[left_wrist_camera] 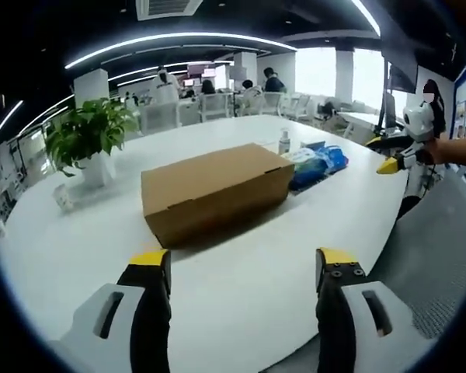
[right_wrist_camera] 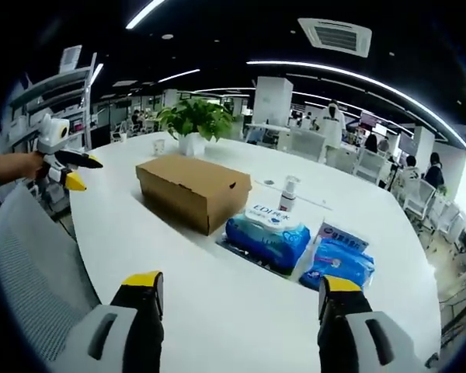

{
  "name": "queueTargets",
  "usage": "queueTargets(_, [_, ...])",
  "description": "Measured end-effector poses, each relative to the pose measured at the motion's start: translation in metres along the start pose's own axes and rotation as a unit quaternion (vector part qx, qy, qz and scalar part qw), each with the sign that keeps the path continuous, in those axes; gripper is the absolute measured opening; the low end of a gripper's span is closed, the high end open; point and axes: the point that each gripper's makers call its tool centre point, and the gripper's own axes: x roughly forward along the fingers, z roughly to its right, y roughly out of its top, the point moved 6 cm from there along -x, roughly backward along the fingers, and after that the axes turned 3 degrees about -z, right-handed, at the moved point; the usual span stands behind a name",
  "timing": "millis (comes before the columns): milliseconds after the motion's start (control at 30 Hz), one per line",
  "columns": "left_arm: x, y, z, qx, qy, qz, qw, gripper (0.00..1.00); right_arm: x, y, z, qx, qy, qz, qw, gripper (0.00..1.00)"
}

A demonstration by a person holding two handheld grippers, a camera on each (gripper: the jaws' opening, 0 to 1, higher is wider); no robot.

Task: Operate the shoe box by opening the lid, removing the specified soft item, and placing it in the target area until the item is outside and the box remains undamaged.

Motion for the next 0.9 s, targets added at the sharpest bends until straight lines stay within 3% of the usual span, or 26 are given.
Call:
queueTargets(333, [-0.021,-0.004,0.015,-0.006,0.022,0.03,0.9993,0.88,-0.021,-0.013,-0.008,0.01,-0.016,0.007,0.9998,0.9])
queueTargets(500, [-0.023,-0.011,0.024,-0.013,0.031,0.039,0.9987,0.91,-0.025,-0.021,-0.016,0.018,-0.006,0.003,0.9998,0.94])
queueTargets(733, [-0.026,-0.012,0.023,-0.018,0.04,0.042,0.9982,0.99,-0.031,-0.016,-0.015,0.01,-0.019,0.025,0.9994,0.99])
queueTargets(900, [-0.025,-0.014,0.027,-0.007,0.04,0.033,0.9986,0.99,-0.031,-0.02,-0.018,0.006,-0.017,0.016,0.9997,0.99])
